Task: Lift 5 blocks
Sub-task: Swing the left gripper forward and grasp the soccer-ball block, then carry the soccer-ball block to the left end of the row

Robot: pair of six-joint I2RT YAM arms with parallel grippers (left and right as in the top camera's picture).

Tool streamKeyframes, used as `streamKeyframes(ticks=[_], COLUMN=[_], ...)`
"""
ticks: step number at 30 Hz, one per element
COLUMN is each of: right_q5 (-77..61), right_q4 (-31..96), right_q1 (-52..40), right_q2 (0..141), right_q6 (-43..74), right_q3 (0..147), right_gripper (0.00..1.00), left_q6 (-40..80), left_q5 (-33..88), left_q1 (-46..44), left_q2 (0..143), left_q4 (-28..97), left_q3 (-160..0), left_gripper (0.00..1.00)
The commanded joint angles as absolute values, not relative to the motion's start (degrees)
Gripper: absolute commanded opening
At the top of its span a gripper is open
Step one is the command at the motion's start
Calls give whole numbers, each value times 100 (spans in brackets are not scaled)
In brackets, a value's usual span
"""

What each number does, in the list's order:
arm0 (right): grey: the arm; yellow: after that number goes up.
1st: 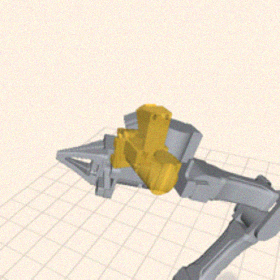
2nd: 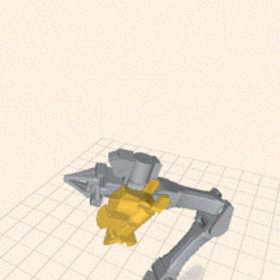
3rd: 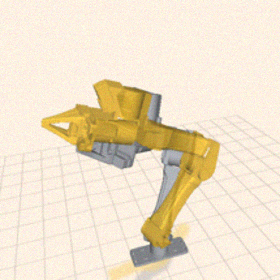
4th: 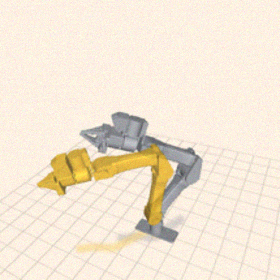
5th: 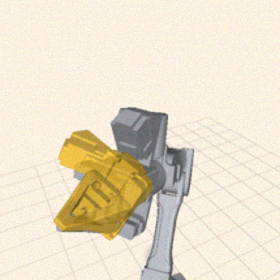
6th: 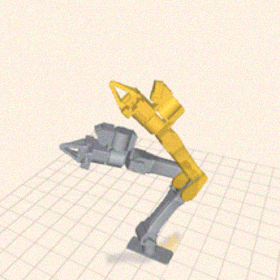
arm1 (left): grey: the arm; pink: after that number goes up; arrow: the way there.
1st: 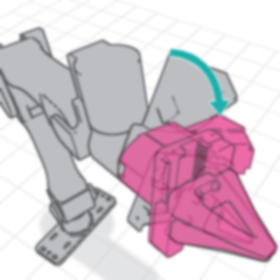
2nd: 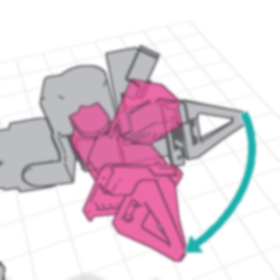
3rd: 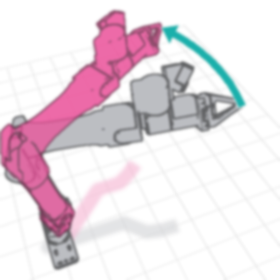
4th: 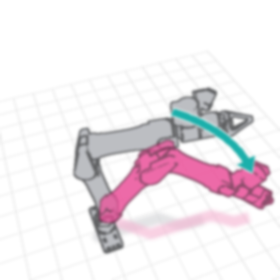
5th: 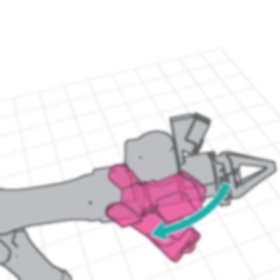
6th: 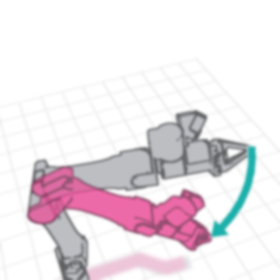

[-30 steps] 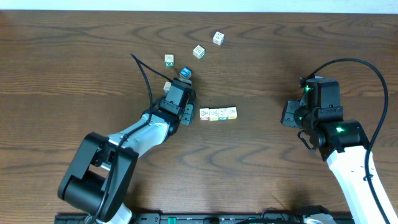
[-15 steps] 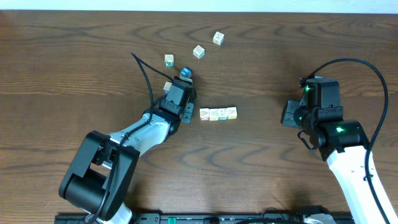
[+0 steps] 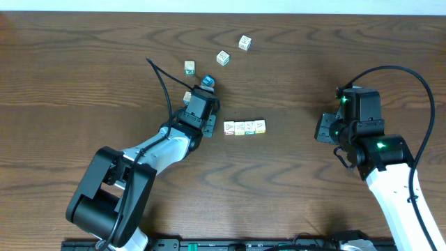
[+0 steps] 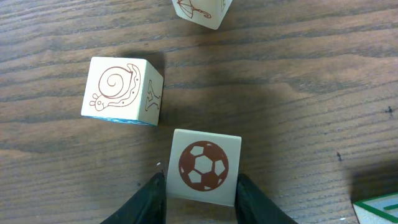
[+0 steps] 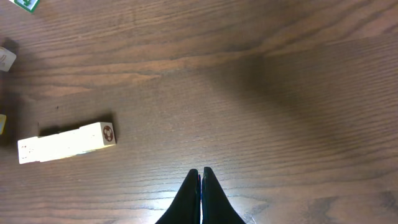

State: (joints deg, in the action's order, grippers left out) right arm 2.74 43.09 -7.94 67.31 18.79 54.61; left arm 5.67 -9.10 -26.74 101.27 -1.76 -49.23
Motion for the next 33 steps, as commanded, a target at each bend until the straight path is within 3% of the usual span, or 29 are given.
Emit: streamKeyframes(ticks=[1, 8, 33], right_q5=[294, 296, 296], right_q4=[4348, 4353, 4355], right_q1=[-749, -749, -749], right_q2=[6676, 6676, 6676], right_q6=[1811, 1811, 1811], right_q3=[5463, 5461, 5461], right_gripper=[1, 1, 1], left_q6=[561, 895, 2405], left_q5=[-1013, -1013, -950], left_q1=[-2672, -2709, -3603], left_q2=[10053, 9629, 9509], left_q4=[-121, 458, 1284], left_q3=[-5076, -5076, -5074], left_gripper=[31, 25, 25])
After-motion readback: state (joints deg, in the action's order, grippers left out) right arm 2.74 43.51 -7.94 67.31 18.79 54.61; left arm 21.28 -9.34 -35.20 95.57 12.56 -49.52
